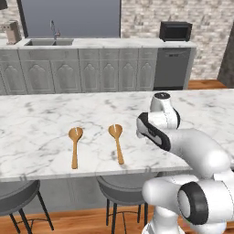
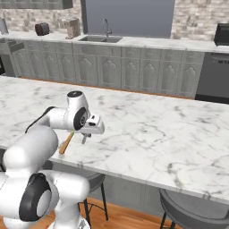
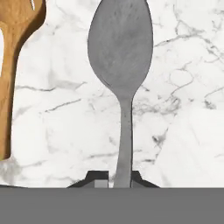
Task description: Pick up the metallic utensils from the counter and place them in the open drawer. Make sure not to pick up any wooden utensils.
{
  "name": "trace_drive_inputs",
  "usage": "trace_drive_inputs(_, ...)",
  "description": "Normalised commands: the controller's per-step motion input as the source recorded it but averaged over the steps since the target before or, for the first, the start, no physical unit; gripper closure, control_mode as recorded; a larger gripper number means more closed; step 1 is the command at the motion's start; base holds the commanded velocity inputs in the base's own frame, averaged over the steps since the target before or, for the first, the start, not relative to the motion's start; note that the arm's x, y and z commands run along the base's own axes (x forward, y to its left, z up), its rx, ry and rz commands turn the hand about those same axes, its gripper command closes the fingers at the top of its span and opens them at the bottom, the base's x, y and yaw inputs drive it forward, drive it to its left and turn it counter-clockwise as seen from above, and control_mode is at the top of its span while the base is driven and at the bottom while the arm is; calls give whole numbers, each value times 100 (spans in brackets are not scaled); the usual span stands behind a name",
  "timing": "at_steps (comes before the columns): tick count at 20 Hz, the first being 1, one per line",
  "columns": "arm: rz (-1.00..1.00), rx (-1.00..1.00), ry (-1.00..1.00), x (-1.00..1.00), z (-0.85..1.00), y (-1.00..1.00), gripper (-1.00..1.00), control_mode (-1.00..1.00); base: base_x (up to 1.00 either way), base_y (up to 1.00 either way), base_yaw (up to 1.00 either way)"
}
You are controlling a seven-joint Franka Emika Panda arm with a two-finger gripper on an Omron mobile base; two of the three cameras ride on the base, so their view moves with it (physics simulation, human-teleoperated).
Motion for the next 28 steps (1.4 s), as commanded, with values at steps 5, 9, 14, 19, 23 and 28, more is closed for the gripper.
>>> trace_drive_inputs(5,0,-9,5,-60,100,52,100,-100,0,0,0)
trace_drive_inputs(9,0,-2,19,-42,100,10,100,-100,0,0,0)
trace_drive_inputs(14,-7,13,20,-24,59,-18,100,-100,0,0,0)
trace_drive_inputs(19,-4,17,0,-47,0,-25,100,-100,0,0,0)
trace_drive_inputs(23,-3,17,0,-39,0,-26,100,-100,0,0,0)
trace_drive_inputs(28,0,3,1,-18,-21,-8,100,-100,0,0,0)
